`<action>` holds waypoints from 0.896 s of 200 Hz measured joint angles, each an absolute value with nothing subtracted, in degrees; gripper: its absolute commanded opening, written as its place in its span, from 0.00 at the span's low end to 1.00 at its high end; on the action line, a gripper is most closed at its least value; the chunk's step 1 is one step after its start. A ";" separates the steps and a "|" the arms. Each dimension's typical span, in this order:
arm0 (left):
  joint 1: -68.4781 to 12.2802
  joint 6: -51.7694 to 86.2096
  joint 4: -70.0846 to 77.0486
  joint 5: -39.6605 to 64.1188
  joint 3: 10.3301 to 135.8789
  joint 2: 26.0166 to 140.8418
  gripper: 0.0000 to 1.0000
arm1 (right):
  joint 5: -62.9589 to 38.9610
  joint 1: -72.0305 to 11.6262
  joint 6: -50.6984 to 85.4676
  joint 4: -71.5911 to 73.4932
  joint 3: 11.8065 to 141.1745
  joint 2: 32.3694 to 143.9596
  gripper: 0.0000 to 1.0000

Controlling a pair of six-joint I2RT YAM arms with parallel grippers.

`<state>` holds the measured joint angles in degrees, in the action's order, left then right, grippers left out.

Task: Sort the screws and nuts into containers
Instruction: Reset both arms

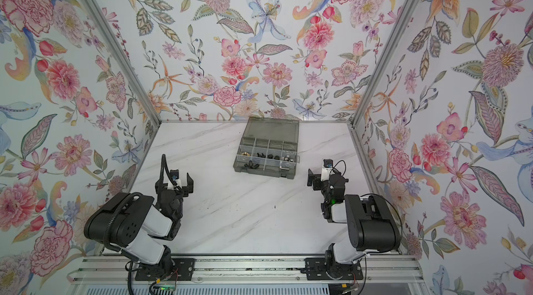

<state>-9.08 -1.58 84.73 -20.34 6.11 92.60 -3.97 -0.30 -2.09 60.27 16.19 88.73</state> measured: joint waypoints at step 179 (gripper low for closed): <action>-6.00 0.86 82.06 -20.12 9.67 91.29 0.99 | -0.34 -1.17 -2.13 61.65 16.40 88.73 0.99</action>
